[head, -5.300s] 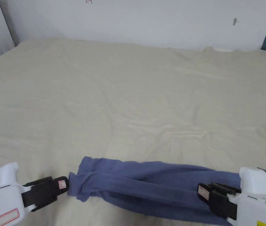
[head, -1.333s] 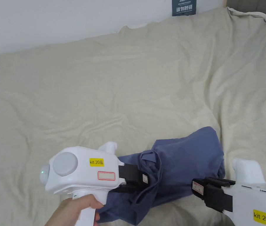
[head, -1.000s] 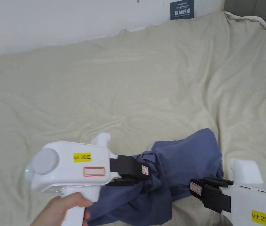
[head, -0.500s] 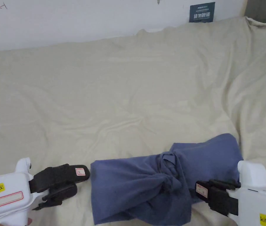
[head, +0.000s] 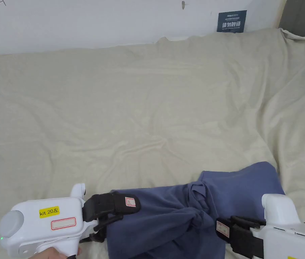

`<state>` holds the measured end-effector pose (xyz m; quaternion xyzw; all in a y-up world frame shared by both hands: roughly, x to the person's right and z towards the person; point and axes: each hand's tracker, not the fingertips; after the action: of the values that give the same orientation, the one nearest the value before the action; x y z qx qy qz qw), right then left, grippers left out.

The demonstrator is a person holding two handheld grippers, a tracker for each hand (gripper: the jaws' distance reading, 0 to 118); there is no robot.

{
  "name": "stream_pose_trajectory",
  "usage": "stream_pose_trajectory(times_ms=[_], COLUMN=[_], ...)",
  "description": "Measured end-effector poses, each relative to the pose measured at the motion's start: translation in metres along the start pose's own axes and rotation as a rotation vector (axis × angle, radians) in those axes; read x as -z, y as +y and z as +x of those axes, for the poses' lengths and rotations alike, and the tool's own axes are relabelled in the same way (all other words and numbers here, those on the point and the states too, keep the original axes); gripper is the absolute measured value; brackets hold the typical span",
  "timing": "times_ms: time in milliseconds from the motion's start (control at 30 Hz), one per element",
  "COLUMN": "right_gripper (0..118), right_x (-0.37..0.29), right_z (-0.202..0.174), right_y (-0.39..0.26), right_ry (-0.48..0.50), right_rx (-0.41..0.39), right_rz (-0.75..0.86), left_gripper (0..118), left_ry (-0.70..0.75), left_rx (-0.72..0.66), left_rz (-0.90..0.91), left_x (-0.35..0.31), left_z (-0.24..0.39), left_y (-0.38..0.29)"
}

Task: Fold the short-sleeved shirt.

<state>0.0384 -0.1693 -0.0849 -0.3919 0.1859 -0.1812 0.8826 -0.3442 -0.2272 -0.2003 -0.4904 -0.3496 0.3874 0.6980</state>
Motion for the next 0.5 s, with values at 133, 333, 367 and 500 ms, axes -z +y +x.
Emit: stream_pose_trajectory(times_ms=[133,333,367,500], right_gripper=[0,0,0,0], right_x=[-0.002,-0.002,-0.002,-0.003], right_z=[0.001,0.0,0.0,0.001], right_y=[0.001,0.0,0.0,0.0], right_ry=[0.011,0.006,0.006,-0.011], right_rx=[0.015,0.024,0.025,0.019], right_rz=[0.005,0.008,0.006,0.0], left_gripper=[67,12,12,11], left_ry=[0.042,0.052,0.071,0.052], left_rx=[-0.015,-0.072,-0.045,-0.058], left_rz=[-0.009,0.003,0.0,-0.002], left_x=[-0.015,-0.027,-0.028,-0.038], left_z=[-0.013,-0.03,-0.028,-0.025], left_y=[0.013,0.004,0.004,0.007])
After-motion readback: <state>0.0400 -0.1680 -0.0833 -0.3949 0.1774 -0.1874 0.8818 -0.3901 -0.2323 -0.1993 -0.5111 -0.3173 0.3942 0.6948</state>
